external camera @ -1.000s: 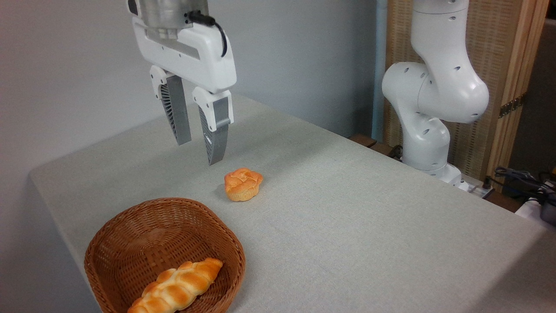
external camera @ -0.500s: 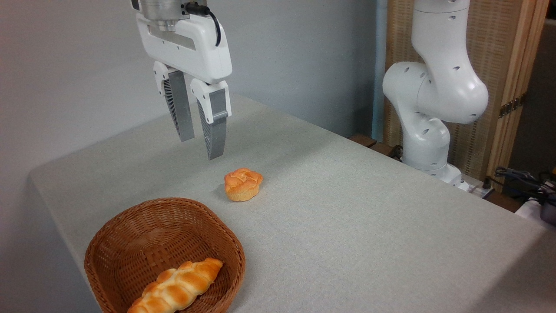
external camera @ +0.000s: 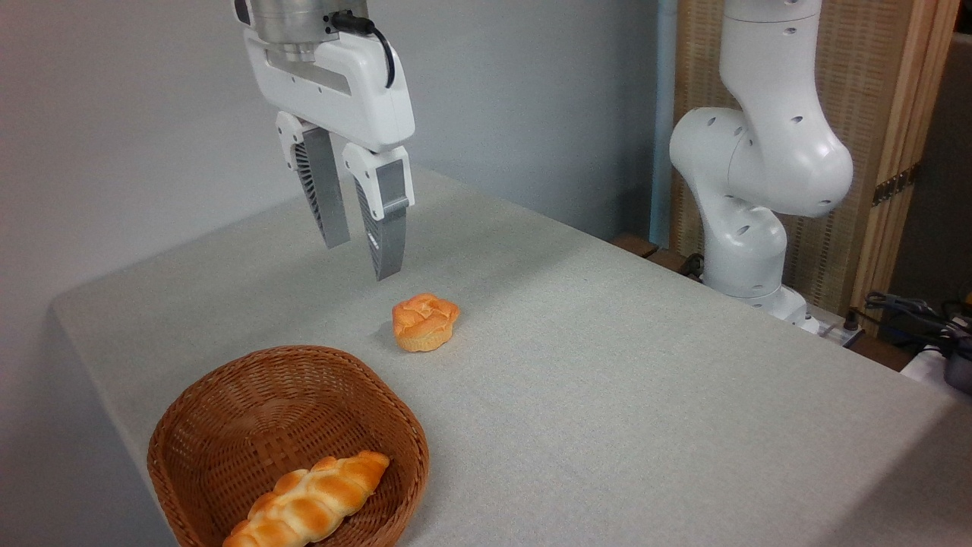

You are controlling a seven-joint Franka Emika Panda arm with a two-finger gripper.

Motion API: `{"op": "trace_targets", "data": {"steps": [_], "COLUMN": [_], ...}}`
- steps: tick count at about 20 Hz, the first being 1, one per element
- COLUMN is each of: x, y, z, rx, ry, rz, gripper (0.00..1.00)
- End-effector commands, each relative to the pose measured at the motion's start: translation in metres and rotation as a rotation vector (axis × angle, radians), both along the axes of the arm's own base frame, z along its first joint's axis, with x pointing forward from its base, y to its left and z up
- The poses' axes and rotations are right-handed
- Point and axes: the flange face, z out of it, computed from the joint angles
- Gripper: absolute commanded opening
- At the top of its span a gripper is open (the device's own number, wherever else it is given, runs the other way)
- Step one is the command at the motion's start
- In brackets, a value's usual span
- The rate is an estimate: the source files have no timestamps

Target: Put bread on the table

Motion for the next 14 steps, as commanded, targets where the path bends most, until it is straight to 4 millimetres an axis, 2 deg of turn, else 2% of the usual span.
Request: {"op": "trace_targets", "data": {"steps": [1, 4, 5, 8, 14], "x": [-0.008, -0.008, -0.007, -0.006, -0.004], "y": [-0.002, -0.004, 0.003, 0.008, 0.006], "z": [0.000, -0.001, -0.001, 0.001, -0.001], "rx": [-0.013, -0.012, -0.014, -0.017, -0.013], "ry": [0.027, 0.033, 0.033, 0.028, 0.029], "rz": [-0.009, -0.015, -0.006, -0.009, -0.052], "gripper": [1.00, 1.00, 1.00, 1.00, 1.00]}}
